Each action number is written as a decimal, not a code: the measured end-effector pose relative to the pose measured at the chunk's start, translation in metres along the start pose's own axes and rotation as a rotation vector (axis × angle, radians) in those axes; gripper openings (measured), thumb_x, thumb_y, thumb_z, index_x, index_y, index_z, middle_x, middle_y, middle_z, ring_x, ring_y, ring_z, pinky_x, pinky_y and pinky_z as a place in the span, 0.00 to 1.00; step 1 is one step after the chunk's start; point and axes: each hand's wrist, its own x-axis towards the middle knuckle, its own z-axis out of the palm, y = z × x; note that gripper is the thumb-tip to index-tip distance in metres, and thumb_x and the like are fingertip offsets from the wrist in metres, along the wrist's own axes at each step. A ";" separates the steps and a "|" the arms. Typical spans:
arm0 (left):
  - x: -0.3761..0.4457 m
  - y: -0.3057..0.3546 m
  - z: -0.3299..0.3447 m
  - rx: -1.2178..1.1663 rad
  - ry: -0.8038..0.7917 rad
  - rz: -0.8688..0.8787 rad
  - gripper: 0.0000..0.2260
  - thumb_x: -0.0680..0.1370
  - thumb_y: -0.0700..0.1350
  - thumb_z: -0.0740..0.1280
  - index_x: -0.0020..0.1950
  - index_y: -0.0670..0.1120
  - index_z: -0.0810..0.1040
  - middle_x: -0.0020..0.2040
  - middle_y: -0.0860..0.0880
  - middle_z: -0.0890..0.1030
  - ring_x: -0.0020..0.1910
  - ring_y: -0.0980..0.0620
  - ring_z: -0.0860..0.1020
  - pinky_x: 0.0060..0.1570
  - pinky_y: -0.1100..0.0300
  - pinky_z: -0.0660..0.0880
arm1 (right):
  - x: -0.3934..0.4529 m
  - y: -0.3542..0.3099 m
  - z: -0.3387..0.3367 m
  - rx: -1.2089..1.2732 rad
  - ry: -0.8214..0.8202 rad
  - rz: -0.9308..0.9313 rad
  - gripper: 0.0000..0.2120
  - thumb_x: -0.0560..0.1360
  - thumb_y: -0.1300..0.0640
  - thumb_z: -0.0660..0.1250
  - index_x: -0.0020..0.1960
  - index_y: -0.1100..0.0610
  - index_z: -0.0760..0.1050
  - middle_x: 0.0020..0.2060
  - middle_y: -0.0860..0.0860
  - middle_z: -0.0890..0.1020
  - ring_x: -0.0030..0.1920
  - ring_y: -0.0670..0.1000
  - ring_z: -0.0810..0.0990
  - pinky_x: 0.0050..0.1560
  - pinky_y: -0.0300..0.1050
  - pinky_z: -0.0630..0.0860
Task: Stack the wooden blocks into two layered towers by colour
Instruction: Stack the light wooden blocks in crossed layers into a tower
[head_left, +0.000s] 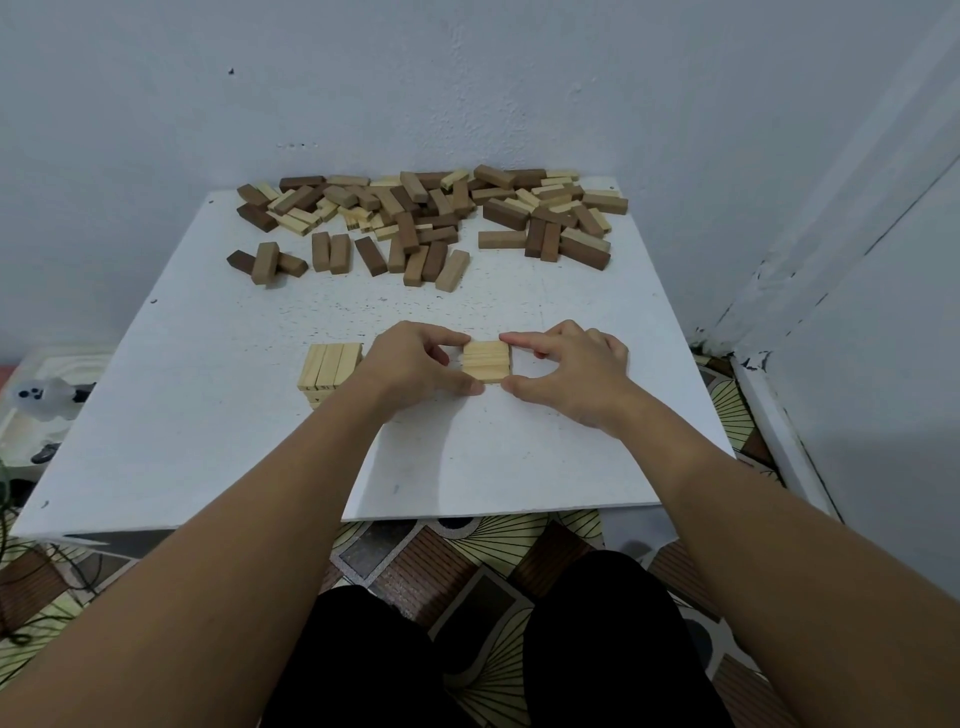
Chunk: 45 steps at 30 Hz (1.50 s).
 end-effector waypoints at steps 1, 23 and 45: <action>0.000 0.000 0.000 0.004 -0.001 0.001 0.29 0.66 0.48 0.85 0.66 0.54 0.83 0.43 0.52 0.78 0.43 0.53 0.76 0.41 0.60 0.69 | 0.000 0.000 0.000 0.000 -0.001 0.000 0.26 0.74 0.31 0.68 0.71 0.28 0.70 0.55 0.41 0.72 0.61 0.46 0.66 0.66 0.47 0.51; -0.002 -0.001 -0.002 -0.022 -0.015 0.007 0.28 0.66 0.47 0.85 0.65 0.54 0.84 0.44 0.52 0.78 0.43 0.53 0.76 0.43 0.61 0.70 | 0.000 -0.002 -0.001 0.010 -0.005 0.015 0.26 0.73 0.29 0.69 0.70 0.27 0.70 0.56 0.42 0.72 0.61 0.46 0.64 0.72 0.51 0.52; -0.024 0.029 -0.033 0.285 0.032 0.199 0.20 0.71 0.51 0.81 0.61 0.59 0.82 0.35 0.55 0.67 0.34 0.56 0.65 0.34 0.59 0.60 | -0.004 -0.028 0.001 0.142 0.130 -0.086 0.22 0.71 0.40 0.75 0.64 0.33 0.76 0.49 0.43 0.71 0.53 0.45 0.72 0.70 0.56 0.59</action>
